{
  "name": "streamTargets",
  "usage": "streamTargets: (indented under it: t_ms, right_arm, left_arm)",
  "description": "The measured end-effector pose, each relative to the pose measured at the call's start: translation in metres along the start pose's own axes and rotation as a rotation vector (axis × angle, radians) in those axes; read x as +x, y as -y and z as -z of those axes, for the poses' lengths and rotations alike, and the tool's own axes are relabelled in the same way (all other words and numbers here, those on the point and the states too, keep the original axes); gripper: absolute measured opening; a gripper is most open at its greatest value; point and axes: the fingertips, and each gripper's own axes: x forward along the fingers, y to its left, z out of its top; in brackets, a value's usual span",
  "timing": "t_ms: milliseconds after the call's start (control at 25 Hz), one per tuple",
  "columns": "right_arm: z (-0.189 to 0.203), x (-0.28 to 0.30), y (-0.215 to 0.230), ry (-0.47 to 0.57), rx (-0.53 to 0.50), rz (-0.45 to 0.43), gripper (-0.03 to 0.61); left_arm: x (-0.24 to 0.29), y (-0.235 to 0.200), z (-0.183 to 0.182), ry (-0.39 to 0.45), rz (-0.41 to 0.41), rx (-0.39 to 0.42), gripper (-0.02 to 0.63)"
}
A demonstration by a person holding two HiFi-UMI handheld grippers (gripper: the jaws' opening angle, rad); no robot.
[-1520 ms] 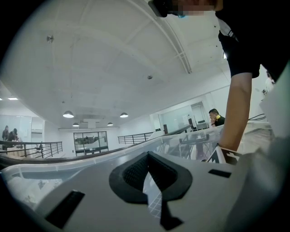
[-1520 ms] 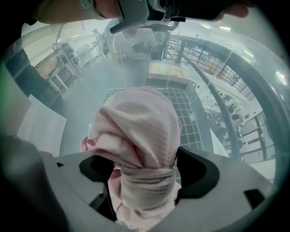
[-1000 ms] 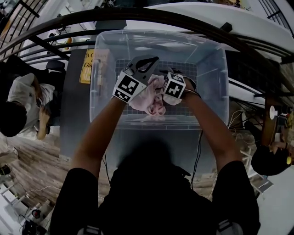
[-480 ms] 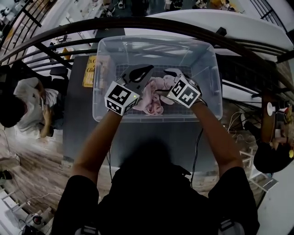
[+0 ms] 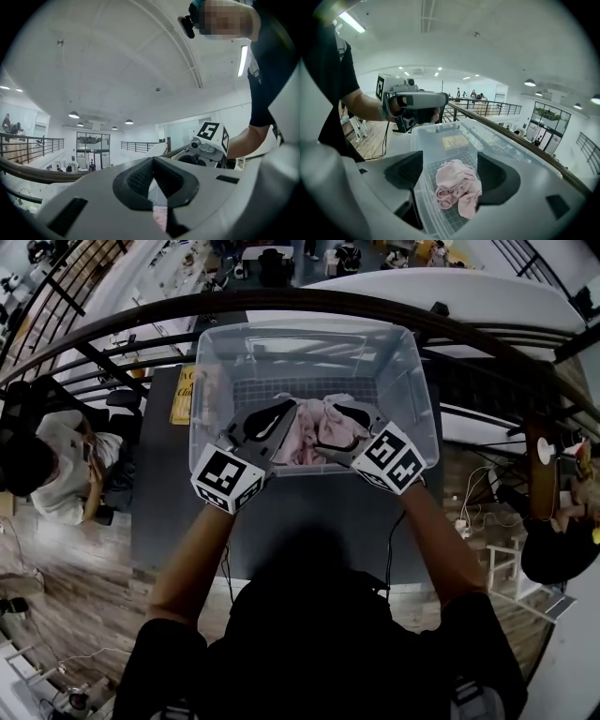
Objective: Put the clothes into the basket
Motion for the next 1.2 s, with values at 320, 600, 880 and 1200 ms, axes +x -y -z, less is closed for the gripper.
streamTargets:
  t_ms: [320,600,880,1200]
  right_arm:
    - [-0.029,-0.063,-0.049,0.180,0.010,0.054,0.305]
    - [-0.044,-0.108,-0.095,0.339,0.052,0.076,0.205]
    - [-0.040,-0.145,-0.137,0.499,0.090,0.128,0.087]
    - [-0.033,-0.158,-0.178,0.565,0.190,0.155,0.030]
  left_arm:
    - [-0.038,0.057,-0.012,0.019,0.010,-0.028,0.003]
    - [-0.070,0.106,-0.019,0.035,0.040,-0.041,0.003]
    - [-0.090,0.159,-0.012,0.041,0.075,-0.079,0.003]
    - [-0.108,0.193,-0.008,0.067,0.084,-0.098,0.003]
